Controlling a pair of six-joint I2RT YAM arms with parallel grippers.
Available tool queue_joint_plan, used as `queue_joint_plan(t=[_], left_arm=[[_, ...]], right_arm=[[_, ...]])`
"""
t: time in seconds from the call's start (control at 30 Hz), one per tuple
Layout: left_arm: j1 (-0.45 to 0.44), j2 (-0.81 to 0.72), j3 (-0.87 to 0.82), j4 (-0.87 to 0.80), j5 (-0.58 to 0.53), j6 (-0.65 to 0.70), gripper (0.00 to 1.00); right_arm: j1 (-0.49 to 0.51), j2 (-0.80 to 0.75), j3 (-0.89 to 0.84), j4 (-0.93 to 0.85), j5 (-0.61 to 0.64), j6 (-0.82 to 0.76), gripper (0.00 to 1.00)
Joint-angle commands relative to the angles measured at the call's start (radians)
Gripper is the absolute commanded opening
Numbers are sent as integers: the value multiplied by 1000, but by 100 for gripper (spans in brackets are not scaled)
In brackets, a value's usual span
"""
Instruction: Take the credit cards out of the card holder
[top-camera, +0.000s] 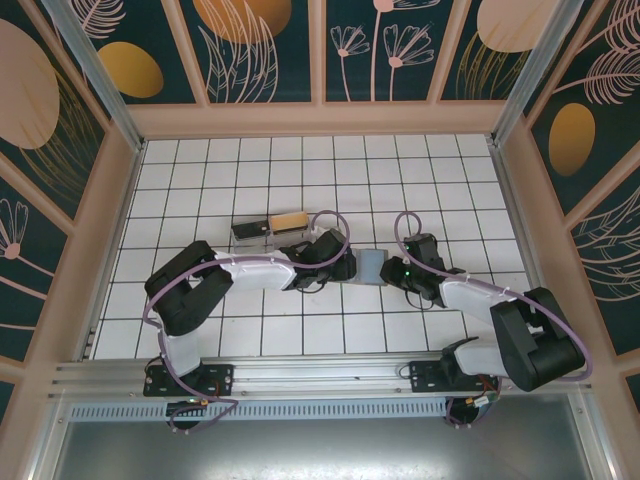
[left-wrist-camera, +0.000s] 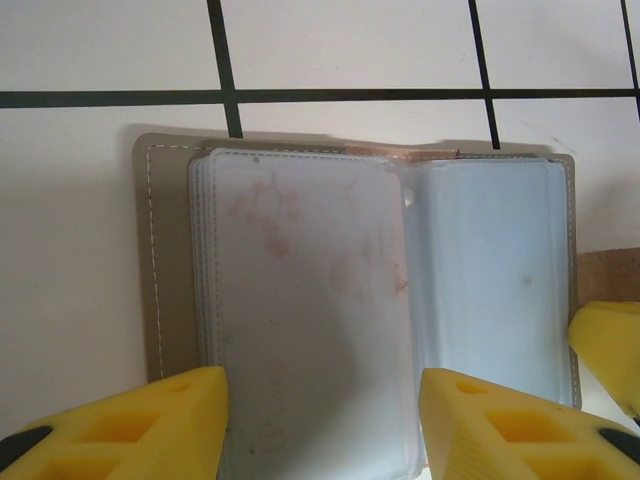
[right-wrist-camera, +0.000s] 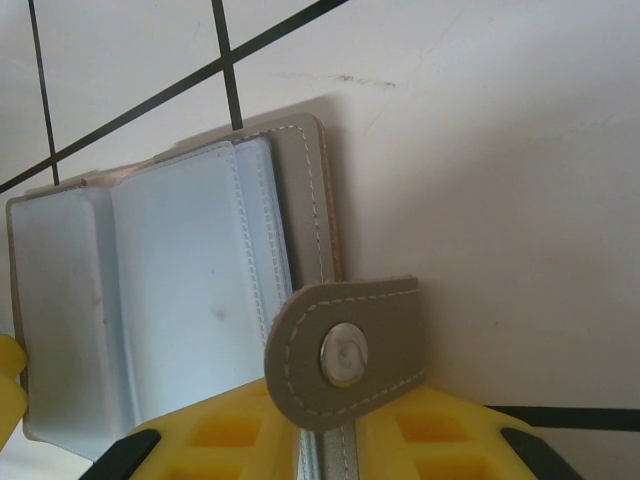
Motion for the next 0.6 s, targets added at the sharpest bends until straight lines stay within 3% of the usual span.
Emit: queue_joint_plan(t=[0.0,0.27,0.57], left_arm=[[-6,-3,8,-25,-10,13,54],[-6,33,8,24,67,6,54],[-5,49,7,85,138,-3,64]], right_arm=[[-1,13,-5,35,-14,8,23],[8,27,-5,39,-22,7,23],[19,35,-5,47,-22,14,23]])
